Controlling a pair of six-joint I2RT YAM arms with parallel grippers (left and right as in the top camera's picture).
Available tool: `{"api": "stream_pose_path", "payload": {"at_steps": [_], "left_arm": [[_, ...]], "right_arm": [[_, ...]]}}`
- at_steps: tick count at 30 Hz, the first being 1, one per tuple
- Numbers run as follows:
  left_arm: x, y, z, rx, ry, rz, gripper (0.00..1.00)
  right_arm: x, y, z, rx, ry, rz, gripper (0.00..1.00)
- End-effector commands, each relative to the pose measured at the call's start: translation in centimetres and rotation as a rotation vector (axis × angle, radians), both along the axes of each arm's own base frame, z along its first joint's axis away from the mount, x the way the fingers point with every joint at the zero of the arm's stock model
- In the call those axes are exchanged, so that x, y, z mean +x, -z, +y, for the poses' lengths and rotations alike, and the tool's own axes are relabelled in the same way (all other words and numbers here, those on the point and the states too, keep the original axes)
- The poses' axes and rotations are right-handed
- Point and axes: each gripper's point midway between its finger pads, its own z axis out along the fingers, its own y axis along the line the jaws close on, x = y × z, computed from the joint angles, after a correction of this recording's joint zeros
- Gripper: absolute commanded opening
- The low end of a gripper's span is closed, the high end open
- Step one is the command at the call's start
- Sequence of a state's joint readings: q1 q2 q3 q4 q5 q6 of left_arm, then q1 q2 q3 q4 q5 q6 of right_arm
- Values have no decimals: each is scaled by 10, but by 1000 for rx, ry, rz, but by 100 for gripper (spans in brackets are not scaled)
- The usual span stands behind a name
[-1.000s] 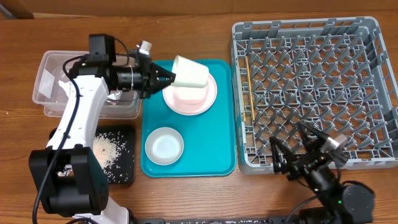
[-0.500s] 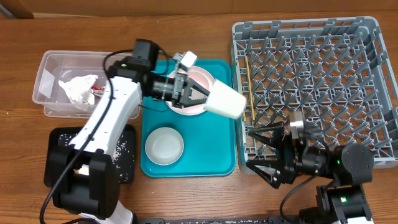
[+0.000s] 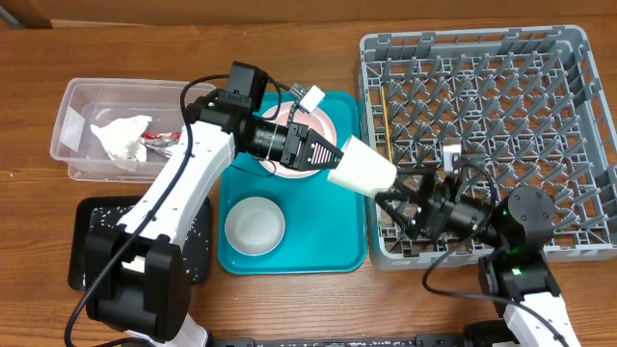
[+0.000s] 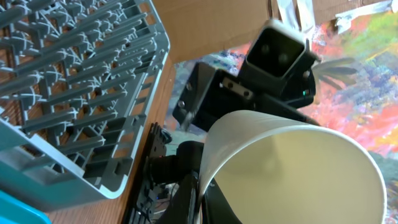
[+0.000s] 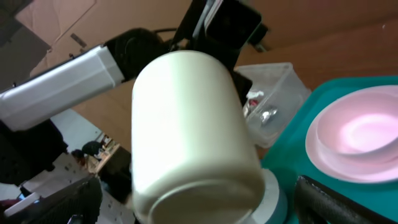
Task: Sort waste into correct bins and load items into the dishwasher
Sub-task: 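Close the right gripper on the white cup held by the left gripper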
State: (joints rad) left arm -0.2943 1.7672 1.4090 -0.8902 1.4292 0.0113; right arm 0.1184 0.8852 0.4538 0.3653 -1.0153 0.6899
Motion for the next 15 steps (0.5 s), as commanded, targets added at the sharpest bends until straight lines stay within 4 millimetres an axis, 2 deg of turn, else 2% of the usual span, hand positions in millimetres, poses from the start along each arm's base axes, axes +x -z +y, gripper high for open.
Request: {"api": "stream_pose_path", "payload": {"at_steps": [1, 7, 15], "left_arm": [[-6, -18, -2, -51, 24, -79, 4], [-6, -18, -2, -48, 23, -80, 4], [0, -4, -2, 29, -4, -107, 4]], "right_arm": [[11, -12, -1, 48, 24, 24, 100], [18, -12, 1, 87, 12, 71, 100], [11, -8, 5, 79, -46, 85, 100]]}}
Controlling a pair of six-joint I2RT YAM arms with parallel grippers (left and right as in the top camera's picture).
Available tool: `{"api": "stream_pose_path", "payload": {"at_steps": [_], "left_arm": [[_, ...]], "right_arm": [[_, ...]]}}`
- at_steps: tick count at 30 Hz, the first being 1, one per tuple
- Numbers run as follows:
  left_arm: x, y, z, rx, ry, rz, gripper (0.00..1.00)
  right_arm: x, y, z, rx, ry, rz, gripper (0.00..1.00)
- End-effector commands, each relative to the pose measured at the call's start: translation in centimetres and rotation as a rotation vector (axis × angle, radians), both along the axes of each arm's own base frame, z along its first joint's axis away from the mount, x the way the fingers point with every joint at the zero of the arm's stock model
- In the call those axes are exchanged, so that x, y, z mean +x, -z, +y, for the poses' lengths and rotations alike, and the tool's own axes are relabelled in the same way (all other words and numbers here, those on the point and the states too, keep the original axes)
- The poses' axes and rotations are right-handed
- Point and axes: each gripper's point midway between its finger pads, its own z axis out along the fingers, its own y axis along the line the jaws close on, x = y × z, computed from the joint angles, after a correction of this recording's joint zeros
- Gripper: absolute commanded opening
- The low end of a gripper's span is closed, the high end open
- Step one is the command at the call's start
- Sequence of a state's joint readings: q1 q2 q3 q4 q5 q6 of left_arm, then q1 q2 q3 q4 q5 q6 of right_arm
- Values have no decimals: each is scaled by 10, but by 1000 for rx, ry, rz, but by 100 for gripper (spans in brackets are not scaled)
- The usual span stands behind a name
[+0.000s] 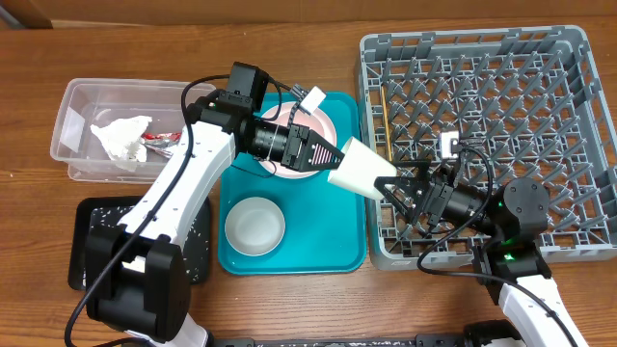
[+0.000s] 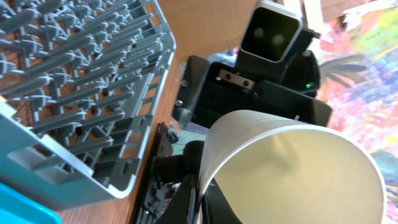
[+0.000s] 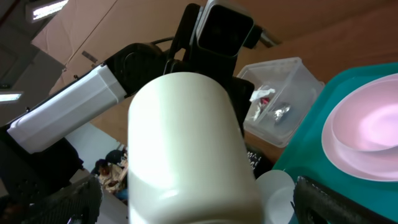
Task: Sort waste into correct bins and load items into the dishwasher
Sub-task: 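Close the right gripper on the white cup held by the left gripper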
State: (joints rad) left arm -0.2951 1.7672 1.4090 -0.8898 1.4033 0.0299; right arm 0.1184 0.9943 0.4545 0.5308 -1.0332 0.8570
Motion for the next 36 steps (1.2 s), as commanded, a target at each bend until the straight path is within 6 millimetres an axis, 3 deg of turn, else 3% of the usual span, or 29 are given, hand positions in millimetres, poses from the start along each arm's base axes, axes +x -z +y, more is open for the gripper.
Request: {"api": "stream_pose_path", "payload": {"at_steps": [1, 9, 16, 23, 29, 36], "left_arm": [[-1, -8, -2, 11, 1, -82, 4], [0, -6, -2, 23, -3, -90, 4], [-1, -8, -2, 12, 1, -86, 4], [-8, -29, -3, -111, 45, -75, 4], [-8, -29, -5, -110, 49, -76, 4], [-8, -29, -5, -108, 48, -81, 4]], "right_arm": [[-3, -10, 2, 8, -27, -19, 100], [-6, -11, 3, 34, -48, 37, 100], [-14, -10, 6, 29, -96, 38, 91], [-10, -10, 4, 32, -69, 37, 89], [-7, -13, 3, 37, -51, 24, 80], [-9, -17, 5, 49, -59, 25, 78]]}}
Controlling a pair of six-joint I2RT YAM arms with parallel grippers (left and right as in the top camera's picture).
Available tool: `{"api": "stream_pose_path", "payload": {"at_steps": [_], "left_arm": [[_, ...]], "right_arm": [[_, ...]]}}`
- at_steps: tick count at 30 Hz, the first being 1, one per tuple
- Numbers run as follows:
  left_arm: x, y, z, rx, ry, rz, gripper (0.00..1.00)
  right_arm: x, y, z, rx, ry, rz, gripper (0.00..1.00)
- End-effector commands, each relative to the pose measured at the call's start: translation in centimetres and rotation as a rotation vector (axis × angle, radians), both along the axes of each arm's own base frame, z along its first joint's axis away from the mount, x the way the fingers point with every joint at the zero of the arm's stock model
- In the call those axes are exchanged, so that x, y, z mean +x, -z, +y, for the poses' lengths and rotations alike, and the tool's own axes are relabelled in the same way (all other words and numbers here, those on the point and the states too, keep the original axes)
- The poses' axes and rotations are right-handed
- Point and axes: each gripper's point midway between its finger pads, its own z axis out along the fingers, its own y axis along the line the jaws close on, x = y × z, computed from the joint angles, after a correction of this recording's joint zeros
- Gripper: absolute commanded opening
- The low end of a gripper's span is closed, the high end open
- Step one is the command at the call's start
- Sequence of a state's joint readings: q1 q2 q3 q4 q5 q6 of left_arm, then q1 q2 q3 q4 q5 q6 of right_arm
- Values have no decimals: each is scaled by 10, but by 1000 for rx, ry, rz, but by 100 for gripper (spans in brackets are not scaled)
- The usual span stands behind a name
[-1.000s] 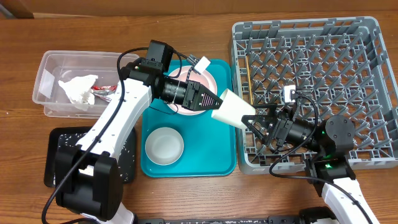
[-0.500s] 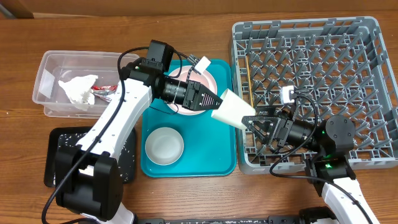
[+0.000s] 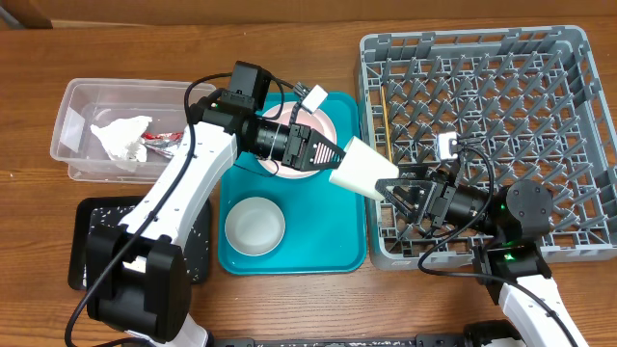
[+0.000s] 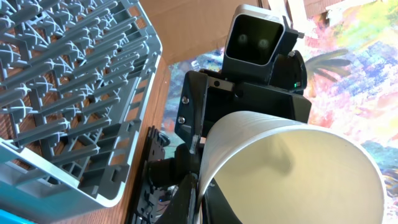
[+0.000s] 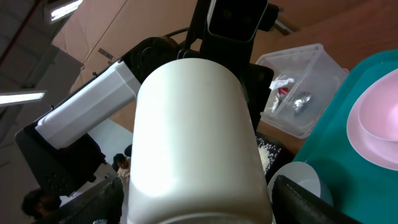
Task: Sort waste into correct bins and load items into the dishwasher
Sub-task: 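Close the right gripper on the white cup held by the left gripper, then open the left gripper and carry the cup right over the grey rack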
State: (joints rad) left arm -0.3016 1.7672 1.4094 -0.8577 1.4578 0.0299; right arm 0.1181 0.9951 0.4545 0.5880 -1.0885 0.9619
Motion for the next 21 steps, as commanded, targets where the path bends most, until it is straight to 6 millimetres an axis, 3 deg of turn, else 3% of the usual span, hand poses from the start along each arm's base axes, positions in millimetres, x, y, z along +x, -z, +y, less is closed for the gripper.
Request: {"api": "stream_pose_path", "payload": {"at_steps": [1, 9, 21], "left_arm": [[-6, -19, -2, -50, 22, -65, 4], [-6, -19, -2, -50, 22, -64, 4], [-4, -14, -2, -23, 11, -72, 4]], "right_arm": [[0, -9, 4, 9, -6, -17, 77], [0, -11, 11, 16, 4, -22, 76], [-3, -25, 11, 31, 5, -113, 59]]}}
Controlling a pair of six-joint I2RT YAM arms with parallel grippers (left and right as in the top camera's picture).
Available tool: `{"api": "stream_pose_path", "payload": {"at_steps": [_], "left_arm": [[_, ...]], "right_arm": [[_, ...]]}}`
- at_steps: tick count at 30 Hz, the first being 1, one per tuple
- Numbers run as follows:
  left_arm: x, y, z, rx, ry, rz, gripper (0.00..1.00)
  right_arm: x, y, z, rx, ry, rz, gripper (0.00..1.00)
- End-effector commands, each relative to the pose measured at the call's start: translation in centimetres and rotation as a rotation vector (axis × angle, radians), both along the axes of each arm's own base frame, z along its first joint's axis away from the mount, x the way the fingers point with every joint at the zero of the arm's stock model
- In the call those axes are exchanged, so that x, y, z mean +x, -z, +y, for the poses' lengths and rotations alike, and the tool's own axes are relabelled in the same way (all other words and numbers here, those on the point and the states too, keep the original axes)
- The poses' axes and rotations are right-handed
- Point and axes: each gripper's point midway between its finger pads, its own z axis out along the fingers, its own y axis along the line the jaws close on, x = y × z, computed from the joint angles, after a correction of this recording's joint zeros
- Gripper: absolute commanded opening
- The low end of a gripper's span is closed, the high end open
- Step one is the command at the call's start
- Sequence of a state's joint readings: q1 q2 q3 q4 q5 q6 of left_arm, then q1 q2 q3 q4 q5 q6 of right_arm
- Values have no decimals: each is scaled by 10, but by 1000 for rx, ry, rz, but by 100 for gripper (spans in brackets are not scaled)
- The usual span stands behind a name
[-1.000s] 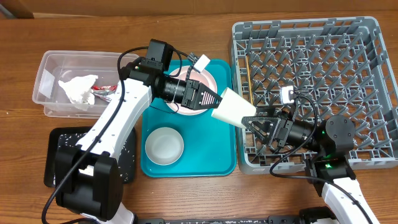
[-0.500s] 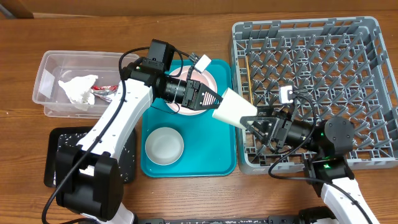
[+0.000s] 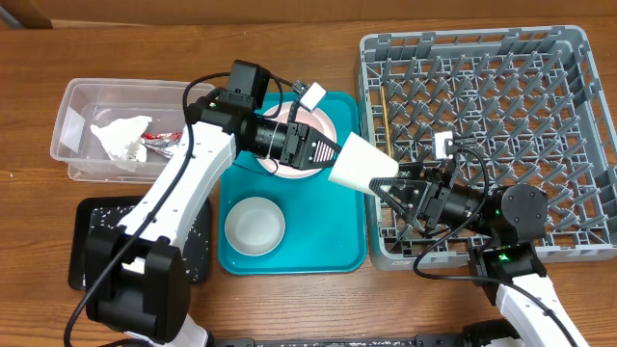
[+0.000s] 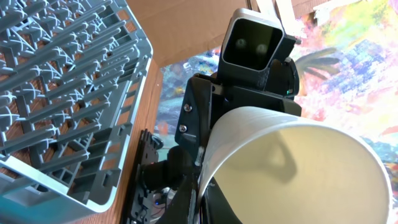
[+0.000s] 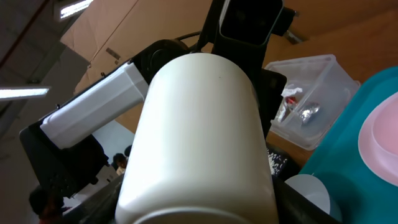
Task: Sort waste into correct bins and load items into the dishwasher
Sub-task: 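Open the left gripper and carry the cup right over the grey rack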
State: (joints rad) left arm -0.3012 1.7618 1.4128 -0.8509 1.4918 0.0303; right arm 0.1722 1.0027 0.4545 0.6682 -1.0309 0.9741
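Observation:
A white cup [image 3: 362, 164] hangs on its side over the right edge of the teal tray [image 3: 337, 246]. My left gripper [image 3: 323, 154] is shut on its rim, one finger inside the mouth [image 4: 298, 168] and one outside. My right gripper [image 3: 390, 190] is open, and its fingers [image 5: 93, 208] flank the cup's base end [image 5: 199, 124] closely on both sides. On the tray lie a pink plate [image 3: 323, 125] and a white bowl [image 3: 254, 225]. The grey dish rack [image 3: 501, 96] stands at the right.
A clear bin [image 3: 77, 106] holding crumpled white paper and foil sits at the far left. In front of it lies a black speckled tray [image 3: 92, 241]. A brown stick [image 3: 384, 116] lies in the rack's left column.
The cup's base now sits deeper between my right gripper's fingers and fills more of the right wrist view. My left gripper still pinches the rim. Nothing on the tray has moved.
My left gripper held the white cup by the rim over the tray's right edge, with my right gripper open a little short of its base. At each later moment the right gripper stood closer. Now its fingers stand on either side of the base.

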Motion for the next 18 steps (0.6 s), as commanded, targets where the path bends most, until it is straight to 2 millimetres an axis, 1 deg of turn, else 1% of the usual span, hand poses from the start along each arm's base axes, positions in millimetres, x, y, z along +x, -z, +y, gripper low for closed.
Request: {"api": "stream_pose_path", "payload": {"at_steps": [1, 3, 4, 7, 9, 13, 18], "left_arm": [[-2, -5, -2, 14, -3, -67, 5], [-1, -5, -2, 18, -5, -68, 8], [-1, -4, -2, 23, -7, -70, 10], [3, 4, -1, 69, -27, -85, 17], [5, 7, -1, 86, -36, -91, 19], [10, 7, 4, 86, -53, -92, 21], [26, 6, 20, 80, -107, -109, 22]], "right_arm": [[-1, -13, 1, 9, 3, -54, 59], [-1, -13, 1, 9, 3, -55, 57], [-1, -13, 1, 6, 4, -61, 55], [-1, -13, 1, 6, 3, -59, 51], [-1, -13, 1, 6, 3, -59, 51], [-1, -13, 1, 6, 3, -59, 49], [-1, -13, 1, 6, 3, -55, 47]]}}
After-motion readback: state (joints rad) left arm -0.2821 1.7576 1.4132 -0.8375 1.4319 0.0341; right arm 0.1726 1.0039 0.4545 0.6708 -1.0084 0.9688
